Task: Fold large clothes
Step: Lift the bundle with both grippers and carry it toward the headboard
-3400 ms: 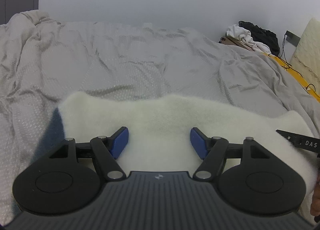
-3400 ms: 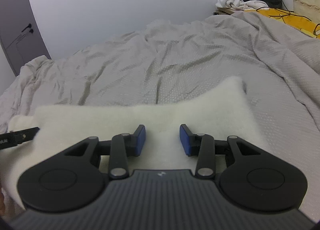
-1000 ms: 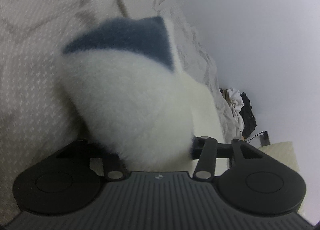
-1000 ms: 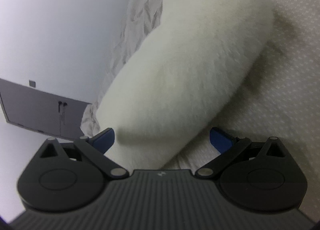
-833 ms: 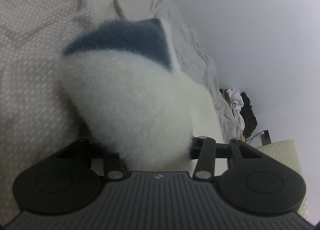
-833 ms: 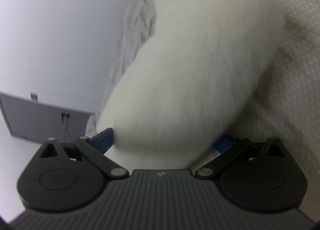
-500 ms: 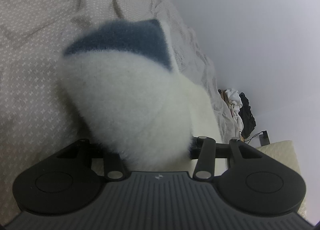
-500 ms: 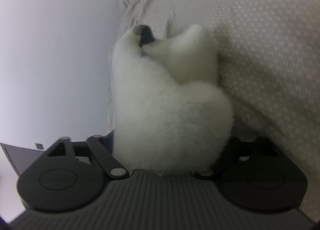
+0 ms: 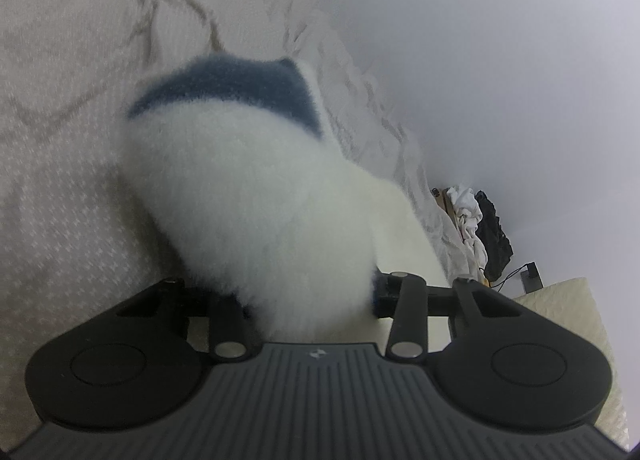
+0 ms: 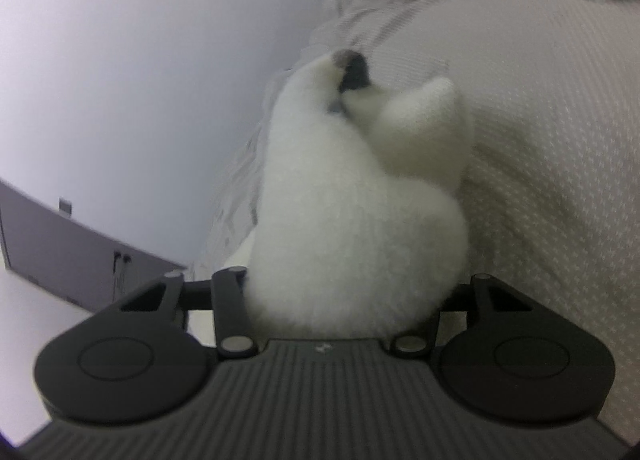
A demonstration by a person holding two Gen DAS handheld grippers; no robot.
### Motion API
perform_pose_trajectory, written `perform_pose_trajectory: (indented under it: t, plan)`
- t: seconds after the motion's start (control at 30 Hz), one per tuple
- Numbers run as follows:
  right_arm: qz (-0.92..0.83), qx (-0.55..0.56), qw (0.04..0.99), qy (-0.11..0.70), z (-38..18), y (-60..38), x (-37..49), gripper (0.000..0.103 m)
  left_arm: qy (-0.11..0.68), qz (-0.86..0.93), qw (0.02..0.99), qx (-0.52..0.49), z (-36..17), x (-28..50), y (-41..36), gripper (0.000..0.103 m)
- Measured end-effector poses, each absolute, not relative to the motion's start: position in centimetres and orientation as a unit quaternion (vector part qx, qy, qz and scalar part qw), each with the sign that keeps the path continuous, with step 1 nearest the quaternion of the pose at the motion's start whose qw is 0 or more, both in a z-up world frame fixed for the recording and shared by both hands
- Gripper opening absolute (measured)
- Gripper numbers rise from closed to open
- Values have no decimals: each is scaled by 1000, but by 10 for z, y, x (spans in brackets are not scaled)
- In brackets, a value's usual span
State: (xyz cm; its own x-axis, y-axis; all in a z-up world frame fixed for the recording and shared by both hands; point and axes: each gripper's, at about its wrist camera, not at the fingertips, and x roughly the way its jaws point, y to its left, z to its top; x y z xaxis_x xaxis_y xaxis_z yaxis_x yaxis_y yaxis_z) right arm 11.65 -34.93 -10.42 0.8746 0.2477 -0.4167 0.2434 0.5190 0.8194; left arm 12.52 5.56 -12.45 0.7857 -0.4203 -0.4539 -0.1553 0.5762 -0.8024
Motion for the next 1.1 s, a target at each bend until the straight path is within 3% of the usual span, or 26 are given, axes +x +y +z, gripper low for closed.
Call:
perform_pose_trajectory:
  t: [0.63, 1.1]
  plan:
    - [51, 443, 872, 200, -29, -352, 53, 52, 265, -152, 846, -437, -61, 67, 50, 45]
    - [10, 441, 889, 124, 47, -455, 13, 52, 266, -272, 840, -387, 27, 100, -92, 45]
